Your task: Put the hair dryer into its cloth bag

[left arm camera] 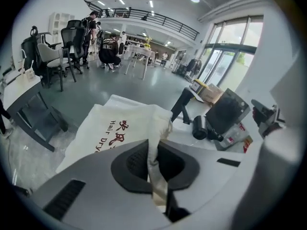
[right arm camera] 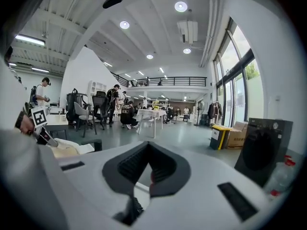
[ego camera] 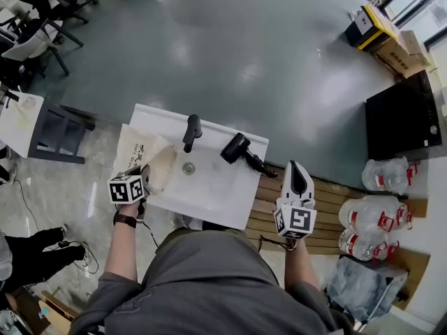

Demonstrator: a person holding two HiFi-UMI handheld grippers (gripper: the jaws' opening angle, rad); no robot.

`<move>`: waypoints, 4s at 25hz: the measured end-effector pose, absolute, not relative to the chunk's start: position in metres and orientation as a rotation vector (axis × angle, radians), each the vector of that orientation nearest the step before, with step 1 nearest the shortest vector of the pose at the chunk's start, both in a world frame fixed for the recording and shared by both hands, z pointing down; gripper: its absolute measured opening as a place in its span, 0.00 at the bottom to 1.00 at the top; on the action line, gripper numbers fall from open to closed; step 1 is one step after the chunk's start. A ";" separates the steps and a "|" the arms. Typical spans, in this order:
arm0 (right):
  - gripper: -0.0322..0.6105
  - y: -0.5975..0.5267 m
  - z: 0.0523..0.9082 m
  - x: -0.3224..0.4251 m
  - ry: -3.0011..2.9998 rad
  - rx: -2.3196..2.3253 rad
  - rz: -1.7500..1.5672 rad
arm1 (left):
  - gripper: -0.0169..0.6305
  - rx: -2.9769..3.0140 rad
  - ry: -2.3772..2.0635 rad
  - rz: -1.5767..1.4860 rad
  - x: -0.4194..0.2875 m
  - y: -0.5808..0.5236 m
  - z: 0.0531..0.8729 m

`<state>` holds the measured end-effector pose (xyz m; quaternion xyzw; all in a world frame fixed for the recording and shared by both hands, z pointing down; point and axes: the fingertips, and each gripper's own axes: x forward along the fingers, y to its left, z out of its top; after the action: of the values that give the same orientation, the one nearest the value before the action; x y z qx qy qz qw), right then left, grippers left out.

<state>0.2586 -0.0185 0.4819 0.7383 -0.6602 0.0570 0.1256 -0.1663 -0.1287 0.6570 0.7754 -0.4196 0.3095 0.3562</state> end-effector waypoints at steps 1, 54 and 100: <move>0.05 -0.020 0.480 0.257 -1.935 2.151 0.162 | 0.04 2.003 -1.075 0.780 -0.165 -0.126 0.651; 0.57 -0.068 0.776 0.211 -1.859 0.973 0.503 | 0.04 1.965 -1.031 0.705 -0.151 -0.091 0.609; 0.43 0.020 0.682 0.191 -1.934 0.924 0.654 | 0.04 2.010 -0.945 0.635 -0.144 -0.088 0.611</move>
<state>0.1914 0.0198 0.6816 0.3712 -0.7770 0.2629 0.4352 -0.1438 -0.0885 0.6107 0.7958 -0.3744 0.2516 0.4039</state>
